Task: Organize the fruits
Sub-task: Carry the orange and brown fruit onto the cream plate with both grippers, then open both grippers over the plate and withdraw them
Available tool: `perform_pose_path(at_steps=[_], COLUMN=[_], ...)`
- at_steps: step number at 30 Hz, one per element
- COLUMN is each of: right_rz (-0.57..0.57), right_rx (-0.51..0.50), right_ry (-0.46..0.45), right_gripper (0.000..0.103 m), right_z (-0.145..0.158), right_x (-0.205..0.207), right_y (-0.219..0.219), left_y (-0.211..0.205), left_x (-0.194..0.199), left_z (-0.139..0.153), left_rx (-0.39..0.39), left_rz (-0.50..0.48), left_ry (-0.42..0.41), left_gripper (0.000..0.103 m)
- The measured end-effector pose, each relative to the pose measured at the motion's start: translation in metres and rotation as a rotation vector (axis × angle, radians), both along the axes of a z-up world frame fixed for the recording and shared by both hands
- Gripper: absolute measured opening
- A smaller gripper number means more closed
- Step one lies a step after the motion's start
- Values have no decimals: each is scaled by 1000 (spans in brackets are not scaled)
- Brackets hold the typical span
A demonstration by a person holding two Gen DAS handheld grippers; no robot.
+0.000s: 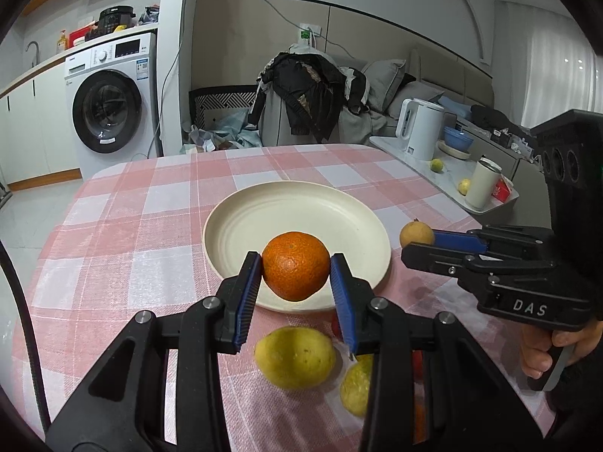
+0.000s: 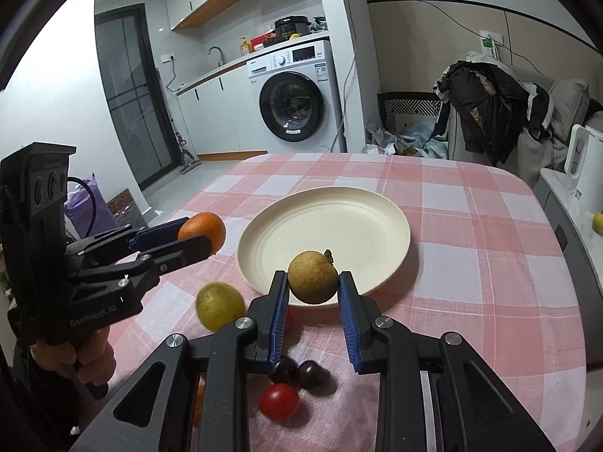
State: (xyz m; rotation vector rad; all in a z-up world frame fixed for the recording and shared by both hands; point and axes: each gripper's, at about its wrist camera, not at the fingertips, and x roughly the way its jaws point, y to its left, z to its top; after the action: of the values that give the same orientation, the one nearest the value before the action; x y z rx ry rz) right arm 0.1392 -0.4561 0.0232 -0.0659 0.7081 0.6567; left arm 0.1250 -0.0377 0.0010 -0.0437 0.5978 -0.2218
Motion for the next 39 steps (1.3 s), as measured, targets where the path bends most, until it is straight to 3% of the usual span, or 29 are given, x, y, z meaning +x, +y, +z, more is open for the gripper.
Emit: perform_pose_path(at_steps=[15,27,29,33,36,38,39], right_rz=[-16,-28,-36,-49,-51,-49,-47], right_rx=[-23,-62,-62,-50,-79,-84,-85], right_ry=[74,115,108,97,70,46,39], right_gripper=[27,30,41,48,69,89,91], right_z=[-23,-38,-36,-32,-30,-27,-27], right_x=[27,38,37,33,25,17,15], right_y=[17,25,23,14,10,5,4], left_y=[-5,-8,-8,-7,-3,1,3], left_x=[33,38,35,20,5,-4,-9], left_z=[-28,-34,-32,-25,-18,-13,-12], left_rx=[33,65,74,101,99,88,83], left_rz=[5,6,4,22,20,22,29], left_ry=[66,94,98,54,21,6,-2], left_gripper=[35,36,42,75,82,86,90])
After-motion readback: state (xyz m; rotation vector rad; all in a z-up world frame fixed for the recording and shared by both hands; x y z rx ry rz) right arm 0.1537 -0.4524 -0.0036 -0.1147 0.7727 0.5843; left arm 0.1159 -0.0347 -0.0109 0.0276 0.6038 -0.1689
